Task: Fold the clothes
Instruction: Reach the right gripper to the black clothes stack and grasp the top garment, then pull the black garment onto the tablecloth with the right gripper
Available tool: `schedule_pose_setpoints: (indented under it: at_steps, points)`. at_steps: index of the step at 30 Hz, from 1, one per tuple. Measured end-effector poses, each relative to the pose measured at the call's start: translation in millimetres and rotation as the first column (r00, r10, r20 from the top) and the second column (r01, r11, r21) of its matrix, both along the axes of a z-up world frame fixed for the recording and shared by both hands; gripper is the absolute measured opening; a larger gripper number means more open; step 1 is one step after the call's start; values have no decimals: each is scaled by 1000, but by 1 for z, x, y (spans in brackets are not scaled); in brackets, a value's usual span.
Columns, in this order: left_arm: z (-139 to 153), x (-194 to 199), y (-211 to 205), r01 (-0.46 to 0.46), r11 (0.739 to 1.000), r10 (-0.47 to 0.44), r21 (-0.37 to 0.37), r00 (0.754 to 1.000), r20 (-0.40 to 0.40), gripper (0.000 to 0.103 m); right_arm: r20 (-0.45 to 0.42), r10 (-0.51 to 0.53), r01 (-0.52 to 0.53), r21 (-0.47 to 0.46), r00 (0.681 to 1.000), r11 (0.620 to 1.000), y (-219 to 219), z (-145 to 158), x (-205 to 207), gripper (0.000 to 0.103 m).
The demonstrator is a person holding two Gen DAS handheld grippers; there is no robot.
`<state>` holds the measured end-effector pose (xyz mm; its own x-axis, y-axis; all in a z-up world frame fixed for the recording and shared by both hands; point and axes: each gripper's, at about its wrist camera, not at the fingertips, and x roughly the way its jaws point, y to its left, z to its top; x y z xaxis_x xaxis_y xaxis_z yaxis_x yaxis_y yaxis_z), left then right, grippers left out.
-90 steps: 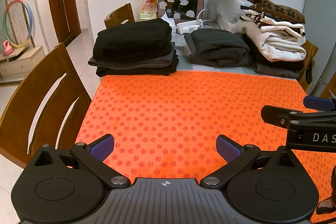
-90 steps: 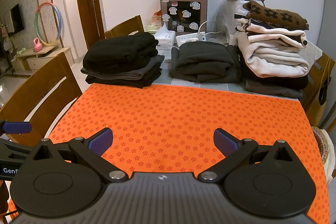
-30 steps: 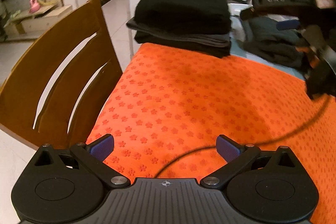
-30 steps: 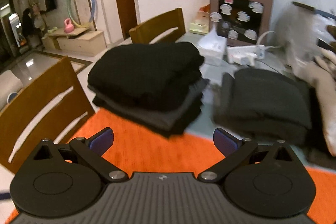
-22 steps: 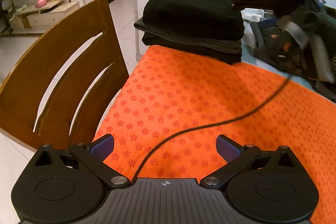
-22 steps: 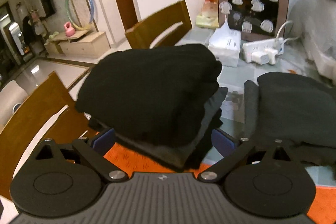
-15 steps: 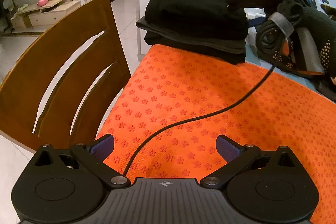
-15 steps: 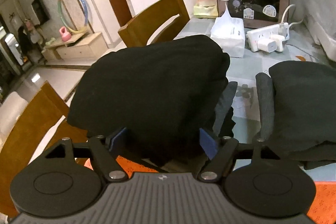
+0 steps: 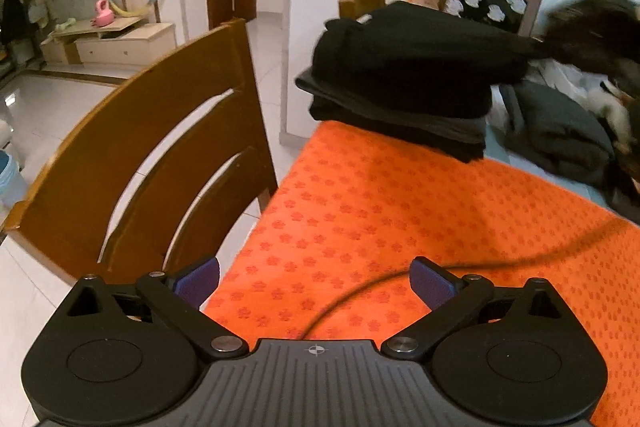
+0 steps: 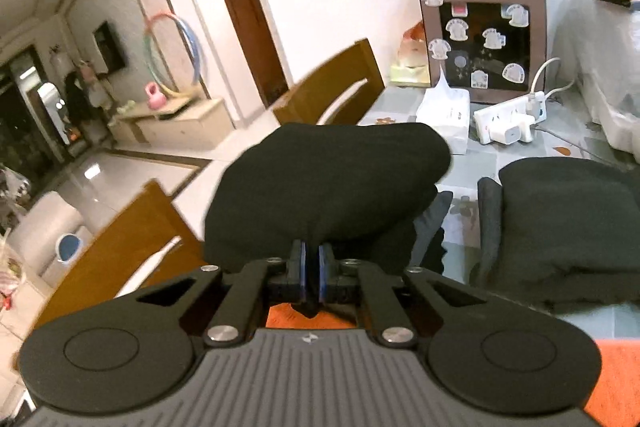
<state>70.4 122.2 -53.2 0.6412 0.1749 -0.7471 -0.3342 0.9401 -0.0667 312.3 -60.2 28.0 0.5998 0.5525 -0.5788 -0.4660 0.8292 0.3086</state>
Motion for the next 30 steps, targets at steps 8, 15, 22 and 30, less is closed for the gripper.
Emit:
schedule_pose_setpoints:
  at_steps: [8,15,22,30]
  points:
    - [0,-23,5,18,1000,-19,9,1000,9,99,-125,-44,46,18,991,999,-83,-13,-105,7]
    - [-1,-29,-16,131,991,-131,15,991,-5,98,-260,-223,210,-80,940,975,-172,-60,-194,7]
    - [-1,-29,-50,281,959,-281,31,960,-3,98,-331,-377,343,-158,865,926,-240,-93,-267,7]
    - [-28,-22,-105,549,829,-549,110,835,-31,98,-259,-428,405,-137,866,904,-262,-88,-296,7]
